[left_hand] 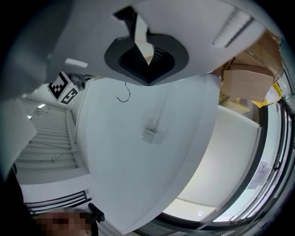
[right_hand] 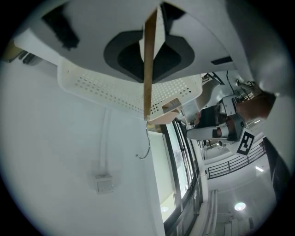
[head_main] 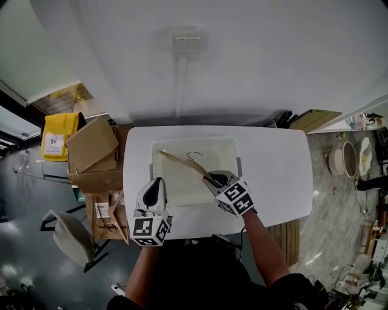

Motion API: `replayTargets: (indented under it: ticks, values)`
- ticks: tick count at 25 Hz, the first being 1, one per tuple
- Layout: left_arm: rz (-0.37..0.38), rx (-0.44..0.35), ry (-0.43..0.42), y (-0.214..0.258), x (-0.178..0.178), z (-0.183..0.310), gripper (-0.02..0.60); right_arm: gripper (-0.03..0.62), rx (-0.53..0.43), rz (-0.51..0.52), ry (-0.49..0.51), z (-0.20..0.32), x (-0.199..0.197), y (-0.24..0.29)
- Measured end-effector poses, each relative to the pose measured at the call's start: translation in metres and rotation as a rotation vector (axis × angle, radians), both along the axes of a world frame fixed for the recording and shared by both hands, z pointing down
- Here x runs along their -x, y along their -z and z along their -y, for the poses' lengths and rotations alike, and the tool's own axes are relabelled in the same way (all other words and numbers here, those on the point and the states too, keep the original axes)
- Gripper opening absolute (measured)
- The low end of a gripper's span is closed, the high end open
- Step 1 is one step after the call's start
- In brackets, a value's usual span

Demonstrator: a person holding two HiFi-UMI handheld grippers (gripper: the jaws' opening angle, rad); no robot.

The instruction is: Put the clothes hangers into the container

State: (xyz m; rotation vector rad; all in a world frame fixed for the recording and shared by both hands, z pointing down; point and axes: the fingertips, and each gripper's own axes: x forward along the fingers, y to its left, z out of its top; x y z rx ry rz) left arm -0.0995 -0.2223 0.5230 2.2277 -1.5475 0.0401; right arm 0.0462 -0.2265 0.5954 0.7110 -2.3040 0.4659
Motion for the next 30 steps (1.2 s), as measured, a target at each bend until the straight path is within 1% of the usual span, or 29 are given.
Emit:
replayTargets:
  ticks: [30]
  values:
    - [0.005, 0.022, 0.010, -0.010, 0.010, 0.000, 0.006, 0.061, 0.026, -0.112, 0.055, 0.012, 0.009, -0.030]
